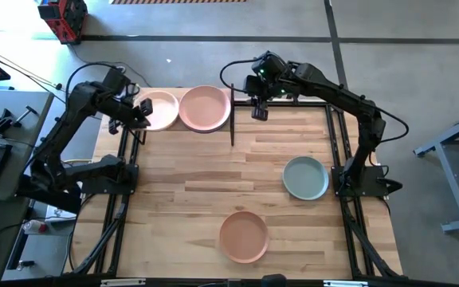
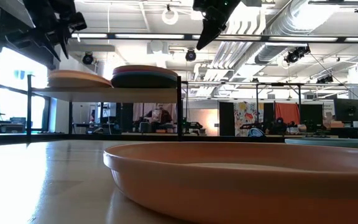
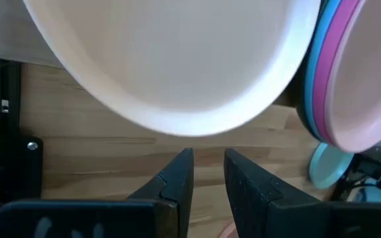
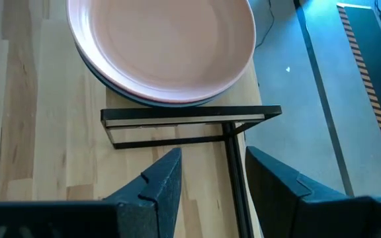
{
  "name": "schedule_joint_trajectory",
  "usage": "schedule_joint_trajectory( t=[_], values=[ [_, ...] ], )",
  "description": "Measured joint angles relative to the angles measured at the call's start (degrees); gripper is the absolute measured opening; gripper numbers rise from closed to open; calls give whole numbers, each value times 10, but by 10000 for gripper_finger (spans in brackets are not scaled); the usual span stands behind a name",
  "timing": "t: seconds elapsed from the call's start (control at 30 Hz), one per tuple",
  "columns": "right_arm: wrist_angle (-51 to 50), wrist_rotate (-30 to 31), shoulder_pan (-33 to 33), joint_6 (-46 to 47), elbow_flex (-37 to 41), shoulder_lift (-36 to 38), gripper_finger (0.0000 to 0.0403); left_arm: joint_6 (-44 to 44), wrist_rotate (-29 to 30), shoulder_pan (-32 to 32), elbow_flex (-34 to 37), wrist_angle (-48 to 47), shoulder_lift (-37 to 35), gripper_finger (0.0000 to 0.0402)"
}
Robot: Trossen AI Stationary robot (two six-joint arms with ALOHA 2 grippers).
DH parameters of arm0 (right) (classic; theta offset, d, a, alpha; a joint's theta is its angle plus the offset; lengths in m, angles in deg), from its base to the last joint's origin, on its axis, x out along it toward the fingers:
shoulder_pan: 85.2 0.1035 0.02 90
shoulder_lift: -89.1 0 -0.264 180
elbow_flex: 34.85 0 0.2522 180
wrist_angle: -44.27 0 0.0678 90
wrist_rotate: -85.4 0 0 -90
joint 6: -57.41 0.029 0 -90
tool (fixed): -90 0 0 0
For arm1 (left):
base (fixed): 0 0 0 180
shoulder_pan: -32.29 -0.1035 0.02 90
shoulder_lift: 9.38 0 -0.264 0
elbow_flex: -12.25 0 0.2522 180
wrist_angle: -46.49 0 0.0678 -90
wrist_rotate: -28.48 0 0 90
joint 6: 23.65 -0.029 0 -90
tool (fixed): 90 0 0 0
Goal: Place and stack plates onto a shelf
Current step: Stack the white plate on top of the cream plate on the shelf
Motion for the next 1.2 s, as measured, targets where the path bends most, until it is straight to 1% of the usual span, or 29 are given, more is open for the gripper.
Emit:
schedule_joint_trajectory(
  t=[0.27, 0.47, 0.57, 0.73, 0.8, 1.2],
  values=[
    [0, 0, 0, 0, 0, 0, 146, 15, 42, 41, 0, 0, 2, 72],
    [0, 0, 0, 0, 0, 0, 146, 22, 53, 63, 0, -1, 5, 71],
    [0, 0, 0, 0, 0, 0, 146, 35, 72, 77, 0, -3, 13, 71],
    [1, 0, 0, 2, 0, 0, 146, 34, 80, 97, 0, -3, 33, 71],
    [1, 0, 0, 2, 0, 0, 146, 34, 96, 104, 0, -3, 41, 71],
    [1, 0, 0, 2, 0, 0, 146, 30, 102, 108, 0, -2, 78, 71]
  ],
)
